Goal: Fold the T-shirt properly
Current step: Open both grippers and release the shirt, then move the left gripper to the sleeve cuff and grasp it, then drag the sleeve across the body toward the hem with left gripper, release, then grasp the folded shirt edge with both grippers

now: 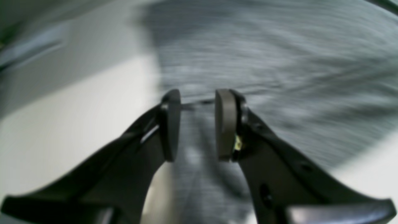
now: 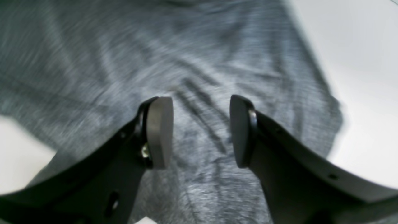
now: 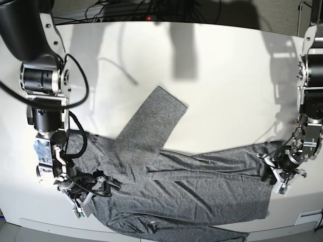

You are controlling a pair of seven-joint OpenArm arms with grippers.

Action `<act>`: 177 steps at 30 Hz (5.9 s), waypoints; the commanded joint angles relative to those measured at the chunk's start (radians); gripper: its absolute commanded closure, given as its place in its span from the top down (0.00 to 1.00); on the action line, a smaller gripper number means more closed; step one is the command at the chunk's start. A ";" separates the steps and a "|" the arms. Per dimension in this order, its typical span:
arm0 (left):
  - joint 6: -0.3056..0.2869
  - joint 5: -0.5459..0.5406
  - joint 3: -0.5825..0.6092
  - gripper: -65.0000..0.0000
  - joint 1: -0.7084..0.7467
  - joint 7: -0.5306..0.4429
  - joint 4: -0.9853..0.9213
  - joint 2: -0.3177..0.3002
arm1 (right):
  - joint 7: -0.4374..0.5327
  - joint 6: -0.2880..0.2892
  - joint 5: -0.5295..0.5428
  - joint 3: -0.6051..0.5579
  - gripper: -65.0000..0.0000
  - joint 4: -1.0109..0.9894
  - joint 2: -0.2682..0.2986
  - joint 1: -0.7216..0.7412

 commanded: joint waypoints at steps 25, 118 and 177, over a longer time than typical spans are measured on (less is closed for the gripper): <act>-0.124 -0.087 0.066 0.26 0.820 0.204 1.277 0.165 | 0.029 -0.071 0.109 0.293 0.46 0.438 0.189 -0.336; 0.307 0.037 0.499 0.00 -0.146 0.481 0.352 0.109 | -0.023 -0.071 0.139 0.293 0.46 0.438 0.106 -0.337; 0.573 -0.193 0.499 0.23 -0.111 0.050 -0.008 0.118 | 0.040 -0.043 0.067 0.293 0.46 0.383 -0.068 -0.250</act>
